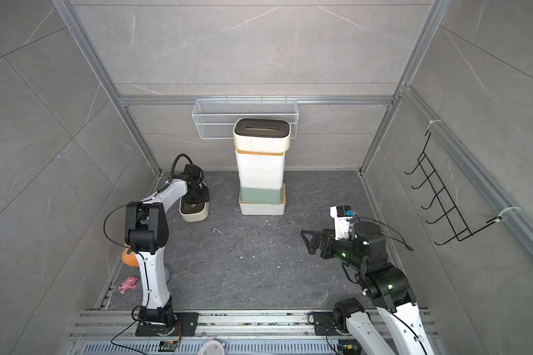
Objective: Stack the tissue boxes
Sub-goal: Move the tissue box to the center of the board.
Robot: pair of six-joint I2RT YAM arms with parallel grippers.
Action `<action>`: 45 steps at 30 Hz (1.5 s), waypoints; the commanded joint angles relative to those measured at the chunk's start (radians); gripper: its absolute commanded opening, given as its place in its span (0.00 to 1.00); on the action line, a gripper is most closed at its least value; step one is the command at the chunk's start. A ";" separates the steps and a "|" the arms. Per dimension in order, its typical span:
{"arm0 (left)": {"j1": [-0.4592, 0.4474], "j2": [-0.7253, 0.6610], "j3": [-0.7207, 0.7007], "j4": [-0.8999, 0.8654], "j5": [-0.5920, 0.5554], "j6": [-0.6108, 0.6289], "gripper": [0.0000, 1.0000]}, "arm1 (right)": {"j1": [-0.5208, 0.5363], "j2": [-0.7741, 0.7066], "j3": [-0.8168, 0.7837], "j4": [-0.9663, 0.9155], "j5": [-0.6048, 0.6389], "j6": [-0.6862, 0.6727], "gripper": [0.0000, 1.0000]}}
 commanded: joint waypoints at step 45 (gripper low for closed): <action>-0.817 -0.386 -0.561 0.197 0.145 0.335 0.46 | -0.002 0.101 -0.193 0.198 0.068 0.220 1.00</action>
